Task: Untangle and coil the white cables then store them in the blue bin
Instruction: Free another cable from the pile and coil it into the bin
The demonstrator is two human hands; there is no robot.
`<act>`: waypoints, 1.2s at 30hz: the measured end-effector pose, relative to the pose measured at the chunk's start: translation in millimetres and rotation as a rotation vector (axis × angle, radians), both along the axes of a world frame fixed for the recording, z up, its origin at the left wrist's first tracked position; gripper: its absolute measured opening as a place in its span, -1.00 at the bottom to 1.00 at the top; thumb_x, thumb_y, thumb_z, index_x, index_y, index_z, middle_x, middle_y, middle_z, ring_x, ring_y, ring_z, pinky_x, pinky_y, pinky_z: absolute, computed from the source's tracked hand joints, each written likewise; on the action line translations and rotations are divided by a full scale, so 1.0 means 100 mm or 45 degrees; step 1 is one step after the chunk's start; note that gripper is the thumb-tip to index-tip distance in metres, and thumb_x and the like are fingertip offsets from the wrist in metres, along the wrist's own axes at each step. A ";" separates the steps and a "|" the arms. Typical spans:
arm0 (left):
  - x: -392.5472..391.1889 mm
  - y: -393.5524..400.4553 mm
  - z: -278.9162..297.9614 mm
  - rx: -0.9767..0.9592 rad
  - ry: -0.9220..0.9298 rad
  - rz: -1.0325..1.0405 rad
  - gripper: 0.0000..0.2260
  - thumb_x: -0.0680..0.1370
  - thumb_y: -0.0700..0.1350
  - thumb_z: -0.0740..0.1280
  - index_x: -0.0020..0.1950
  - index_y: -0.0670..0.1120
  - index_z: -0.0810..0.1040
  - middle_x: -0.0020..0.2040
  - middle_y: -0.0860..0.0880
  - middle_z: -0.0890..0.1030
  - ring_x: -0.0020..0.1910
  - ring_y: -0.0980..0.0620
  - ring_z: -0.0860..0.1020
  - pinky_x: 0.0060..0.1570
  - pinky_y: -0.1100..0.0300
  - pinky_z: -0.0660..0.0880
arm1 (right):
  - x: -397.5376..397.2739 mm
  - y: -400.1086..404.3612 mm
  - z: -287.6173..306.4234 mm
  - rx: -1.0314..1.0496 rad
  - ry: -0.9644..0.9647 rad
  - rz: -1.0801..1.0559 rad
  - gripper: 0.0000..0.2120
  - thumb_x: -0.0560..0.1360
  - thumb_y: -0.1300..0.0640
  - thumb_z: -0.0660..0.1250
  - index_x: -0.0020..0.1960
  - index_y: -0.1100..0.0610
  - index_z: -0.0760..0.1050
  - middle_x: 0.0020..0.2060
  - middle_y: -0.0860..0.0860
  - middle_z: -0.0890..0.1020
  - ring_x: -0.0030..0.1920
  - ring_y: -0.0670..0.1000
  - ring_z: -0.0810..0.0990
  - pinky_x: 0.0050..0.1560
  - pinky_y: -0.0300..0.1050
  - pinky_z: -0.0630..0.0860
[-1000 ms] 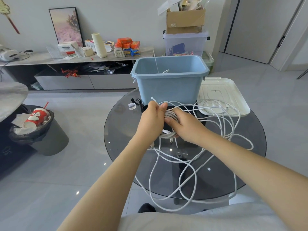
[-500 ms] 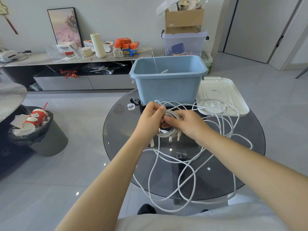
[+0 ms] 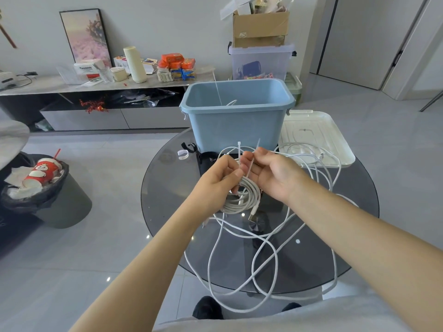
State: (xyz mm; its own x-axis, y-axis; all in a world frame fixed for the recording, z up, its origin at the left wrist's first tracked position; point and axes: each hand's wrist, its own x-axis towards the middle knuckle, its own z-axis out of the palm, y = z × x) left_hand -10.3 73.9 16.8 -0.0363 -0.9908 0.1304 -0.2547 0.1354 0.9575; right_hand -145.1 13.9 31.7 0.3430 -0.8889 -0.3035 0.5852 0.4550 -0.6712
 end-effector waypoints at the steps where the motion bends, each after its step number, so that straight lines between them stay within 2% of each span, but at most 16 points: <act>1: 0.01 0.00 -0.02 -0.009 -0.026 -0.004 -0.82 0.55 -0.06 0.25 -0.25 0.10 0.41 -0.41 0.11 0.44 -0.31 0.02 0.39 -0.18 0.10 0.35 | 0.02 -0.02 0.00 0.010 -0.027 0.008 -0.86 0.60 0.35 0.08 -0.03 0.18 0.37 -0.44 0.06 0.57 -0.46 -0.03 0.60 -0.39 -0.17 0.58; 3: 0.02 -0.01 -0.05 -0.016 -0.067 0.003 -0.83 0.60 -0.18 0.24 -0.19 -0.03 0.40 -0.38 0.07 0.45 -0.36 0.12 0.42 -0.19 0.23 0.39 | 0.05 -0.05 -0.01 -0.028 0.043 0.079 -0.80 0.61 0.32 0.05 0.05 0.24 0.44 -0.49 0.00 0.45 -0.52 -0.09 0.43 -0.41 -0.20 0.44; 5: 0.03 -0.02 -0.05 -0.003 -0.082 0.005 -0.84 0.61 -0.23 0.22 -0.17 -0.09 0.39 -0.38 0.06 0.47 -0.39 0.20 0.44 -0.22 0.33 0.39 | 0.07 -0.07 -0.03 -0.122 0.138 0.163 -0.72 0.63 0.24 0.03 0.03 0.25 0.51 -0.48 -0.04 0.33 -0.51 -0.11 0.27 -0.39 -0.25 0.28; 8: 0.05 -0.05 -0.05 0.029 -0.073 -0.029 -0.84 0.62 -0.20 0.21 -0.17 -0.09 0.38 -0.37 -0.03 0.47 -0.39 0.19 0.46 -0.22 0.27 0.37 | 0.08 -0.07 0.00 -0.312 0.313 0.253 -0.69 0.64 0.12 0.08 -0.01 0.22 0.56 -0.47 -0.07 0.26 -0.46 -0.11 0.19 -0.38 -0.25 0.22; 11: 0.07 -0.08 -0.06 0.067 -0.084 -0.065 -0.86 0.57 -0.07 0.23 -0.18 -0.03 0.37 -0.42 0.08 0.49 -0.34 -0.03 0.36 -0.26 0.11 0.29 | 0.08 -0.02 0.01 -0.514 0.550 0.247 -0.85 0.57 0.19 0.23 -0.08 0.18 0.56 -0.53 -0.15 0.42 -0.50 -0.16 0.27 -0.32 -0.26 0.27; 13: 0.08 -0.08 -0.07 0.073 -0.082 -0.064 -0.87 0.58 -0.06 0.23 -0.16 -0.03 0.37 -0.42 0.09 0.47 -0.37 -0.01 0.32 -0.29 0.13 0.28 | 0.07 0.00 0.01 -0.554 0.598 0.227 -0.89 0.55 0.26 0.26 -0.10 0.19 0.54 -0.52 -0.19 0.53 -0.54 -0.19 0.36 -0.29 -0.26 0.28; 16: 0.12 -0.07 -0.03 0.128 0.059 -0.015 -0.86 0.64 -0.14 0.17 -0.12 -0.08 0.37 -0.38 0.03 0.42 -0.49 0.14 0.28 -0.38 0.28 0.25 | 0.02 -0.01 0.00 -0.577 0.535 0.271 -0.91 0.53 0.27 0.28 -0.12 0.19 0.55 -0.44 -0.11 0.60 -0.42 -0.14 0.51 -0.29 -0.28 0.45; 19: 0.16 -0.09 0.02 0.159 0.191 -0.056 -0.86 0.65 -0.15 0.13 -0.10 -0.11 0.37 -0.37 0.03 0.40 -0.53 0.19 0.27 -0.42 0.35 0.26 | 0.01 0.02 -0.03 -0.652 0.494 0.289 -0.88 0.51 0.29 0.29 -0.15 0.17 0.57 -0.32 0.00 0.64 -0.28 -0.05 0.63 -0.21 -0.24 0.57; 22: 0.16 -0.09 0.03 0.168 0.222 -0.075 -0.91 0.64 -0.16 0.16 -0.04 -0.12 0.39 -0.37 0.02 0.39 -0.52 0.19 0.28 -0.42 0.37 0.28 | 0.05 0.04 -0.07 -0.715 0.478 0.257 -0.89 0.49 0.31 0.31 -0.13 0.19 0.61 -0.22 0.06 0.67 -0.20 0.01 0.65 -0.12 -0.20 0.60; 25: 0.18 -0.10 0.02 0.145 0.144 -0.041 -0.94 0.61 -0.15 0.23 -0.03 -0.12 0.42 -0.40 0.04 0.43 -0.47 0.15 0.31 -0.38 0.32 0.29 | 0.05 0.04 -0.08 -0.649 0.414 0.286 -0.88 0.48 0.32 0.31 -0.10 0.20 0.62 -0.19 0.06 0.69 -0.16 0.01 0.67 -0.13 -0.22 0.58; 27: 0.19 -0.10 0.03 0.131 0.131 -0.012 -0.94 0.60 -0.16 0.26 -0.07 -0.12 0.43 -0.41 0.06 0.45 -0.41 0.11 0.33 -0.33 0.27 0.30 | 0.04 0.03 -0.08 -0.593 0.383 0.345 -0.85 0.53 0.27 0.27 0.00 0.21 0.61 -0.18 0.08 0.68 -0.15 0.00 0.66 -0.11 -0.20 0.57; 29: 0.22 -0.09 0.04 0.124 0.172 0.003 -0.92 0.59 -0.18 0.27 -0.10 -0.12 0.43 -0.40 0.02 0.44 -0.38 0.08 0.34 -0.30 0.23 0.28 | 0.03 -0.01 -0.06 -0.507 0.365 0.369 -0.77 0.60 0.16 0.16 0.09 0.20 0.57 -0.33 0.03 0.57 -0.31 -0.05 0.56 -0.21 -0.21 0.52; 31: 0.24 -0.07 0.06 0.132 0.216 -0.042 -0.91 0.59 -0.21 0.27 -0.10 -0.13 0.41 -0.40 0.00 0.42 -0.38 0.08 0.33 -0.32 0.23 0.26 | 0.00 -0.08 -0.03 -0.403 0.333 0.305 -0.65 0.64 0.05 0.06 0.06 0.21 0.56 -0.46 -0.06 0.30 -0.45 -0.13 0.29 -0.35 -0.28 0.34; 32: 0.25 -0.06 0.06 0.140 0.238 -0.086 -0.90 0.58 -0.22 0.29 -0.11 -0.12 0.40 -0.40 0.01 0.41 -0.39 0.09 0.33 -0.34 0.25 0.25 | -0.02 -0.12 -0.01 -0.353 0.301 0.256 -0.61 0.64 0.02 0.03 0.01 0.23 0.55 -0.46 -0.07 0.23 -0.46 -0.13 0.22 -0.39 -0.29 0.28; 36: 0.20 -0.04 0.06 0.173 0.320 -0.247 -0.91 0.44 -0.22 0.30 -0.15 -0.10 0.39 -0.33 -0.04 0.37 -0.40 0.09 0.30 -0.42 0.34 0.22 | -0.09 -0.23 0.10 -0.336 0.205 0.076 -0.66 0.65 0.13 0.04 -0.22 0.21 0.42 -0.46 -0.04 0.21 -0.48 -0.11 0.17 -0.36 -0.24 0.18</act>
State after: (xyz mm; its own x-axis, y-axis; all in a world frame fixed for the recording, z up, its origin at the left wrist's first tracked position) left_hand 9.7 69.7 23.2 -0.2094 -0.9775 0.0266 0.0096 0.0252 0.9996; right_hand -153.7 -9.4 41.7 0.3633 -0.9240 -0.1197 0.4390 0.2831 -0.8527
